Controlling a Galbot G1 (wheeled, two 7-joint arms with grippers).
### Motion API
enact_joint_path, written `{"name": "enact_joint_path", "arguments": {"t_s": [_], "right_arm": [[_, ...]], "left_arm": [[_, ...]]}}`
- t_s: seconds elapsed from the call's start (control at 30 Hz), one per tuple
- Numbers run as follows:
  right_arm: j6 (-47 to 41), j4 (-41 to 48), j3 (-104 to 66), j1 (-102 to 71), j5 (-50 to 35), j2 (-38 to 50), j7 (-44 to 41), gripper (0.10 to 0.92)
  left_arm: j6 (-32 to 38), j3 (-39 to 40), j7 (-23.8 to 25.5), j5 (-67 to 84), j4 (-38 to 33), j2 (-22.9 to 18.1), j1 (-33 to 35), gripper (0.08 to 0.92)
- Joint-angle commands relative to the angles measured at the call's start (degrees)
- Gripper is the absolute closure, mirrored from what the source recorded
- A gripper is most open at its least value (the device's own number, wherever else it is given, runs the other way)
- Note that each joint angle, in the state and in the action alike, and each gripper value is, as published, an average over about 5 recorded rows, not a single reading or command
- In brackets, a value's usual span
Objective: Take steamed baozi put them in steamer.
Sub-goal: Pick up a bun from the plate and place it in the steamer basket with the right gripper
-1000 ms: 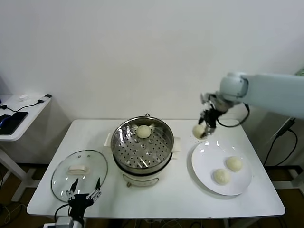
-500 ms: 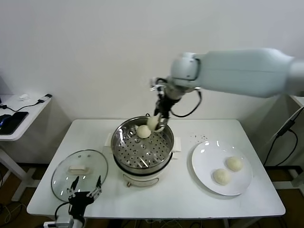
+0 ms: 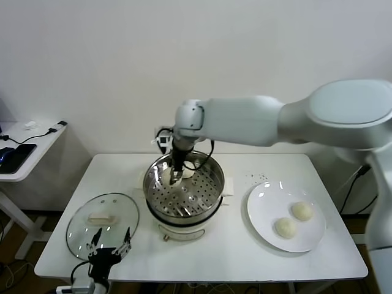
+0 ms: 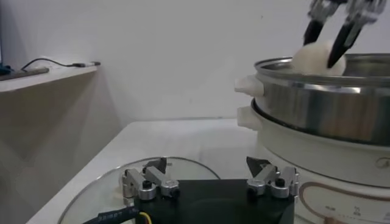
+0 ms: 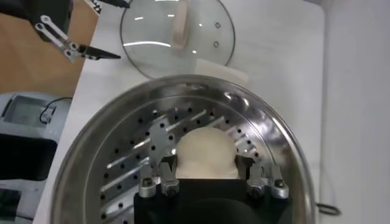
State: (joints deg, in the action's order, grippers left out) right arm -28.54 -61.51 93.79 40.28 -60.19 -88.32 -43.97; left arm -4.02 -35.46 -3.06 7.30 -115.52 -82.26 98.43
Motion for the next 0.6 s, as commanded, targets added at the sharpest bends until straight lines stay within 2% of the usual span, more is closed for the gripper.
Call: {"name": "enact_joint_path", "arguments": {"t_s": [0.03,0.2,0.43,0.6], "right_arm": [[-0.4,6.1,-1.3,-6.2,1.6,-4.9,1.1,0.381],[-0.1,7.2,-1.6,-7.0,2.4,-5.4,1.1,0.372],[0.7,4.8,-1.5,-5.2,3.6,-3.1,0.0,0.227],[3.5,-1.6,-0.2,1.7,4.4,3.4,-4.1,0.204]], "left_arm": [[0.2,0.0,0.0,0.0,0.0,0.1,0.1,0.177],[0.2,0.0,-0.1,0.0,-0.3,0.0,0.4,0.177],[0.3,0.0,-0.1,-0.1,-0.6,-0.2,0.7,0.177],[0.2,0.1,-0.1,-0.1,-0.9,-0.4,0.8,0.177]]}}
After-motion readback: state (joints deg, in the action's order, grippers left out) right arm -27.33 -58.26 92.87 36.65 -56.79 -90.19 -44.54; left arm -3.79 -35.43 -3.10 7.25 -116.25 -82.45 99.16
